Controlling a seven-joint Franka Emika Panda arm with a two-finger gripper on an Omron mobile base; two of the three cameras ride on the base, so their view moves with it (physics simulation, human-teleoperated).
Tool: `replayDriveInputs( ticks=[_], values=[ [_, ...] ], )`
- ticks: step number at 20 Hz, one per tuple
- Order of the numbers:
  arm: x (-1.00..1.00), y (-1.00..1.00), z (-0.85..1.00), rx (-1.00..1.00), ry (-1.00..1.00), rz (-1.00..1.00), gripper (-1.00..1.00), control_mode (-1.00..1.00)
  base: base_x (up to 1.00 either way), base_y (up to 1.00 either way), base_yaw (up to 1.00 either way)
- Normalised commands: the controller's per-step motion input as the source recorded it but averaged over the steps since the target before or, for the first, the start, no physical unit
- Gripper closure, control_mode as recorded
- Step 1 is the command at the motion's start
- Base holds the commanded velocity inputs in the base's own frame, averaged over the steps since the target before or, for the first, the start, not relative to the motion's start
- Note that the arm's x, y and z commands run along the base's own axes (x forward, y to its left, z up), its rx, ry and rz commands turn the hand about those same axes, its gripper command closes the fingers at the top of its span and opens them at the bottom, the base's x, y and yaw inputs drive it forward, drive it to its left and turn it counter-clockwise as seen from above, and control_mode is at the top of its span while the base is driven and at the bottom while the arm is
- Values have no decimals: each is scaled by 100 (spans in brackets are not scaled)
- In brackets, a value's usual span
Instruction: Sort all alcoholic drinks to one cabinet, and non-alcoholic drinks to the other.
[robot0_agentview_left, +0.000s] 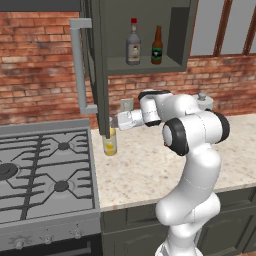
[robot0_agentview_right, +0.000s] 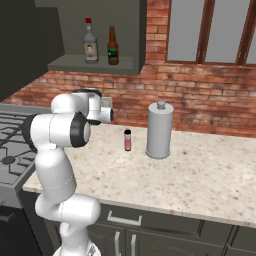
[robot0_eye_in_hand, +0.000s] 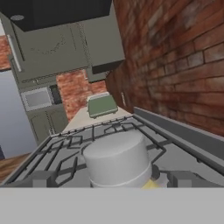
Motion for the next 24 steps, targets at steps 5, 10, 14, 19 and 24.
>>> replayDriveInputs(
  ticks=[5,10,14,19,24],
  values=[
    [-1,0,0,0,-5,1,-100,-100,0,0,0],
    [2,0,0,0,-1,3,-100,-100,0,0,0],
    [12,0,0,1,0,2,-100,-100,0,0,0],
    [17,0,0,1,0,1,-100,-100,0,0,0],
    [18,0,0,0,0,0,-100,-100,0,0,0]
  ],
)
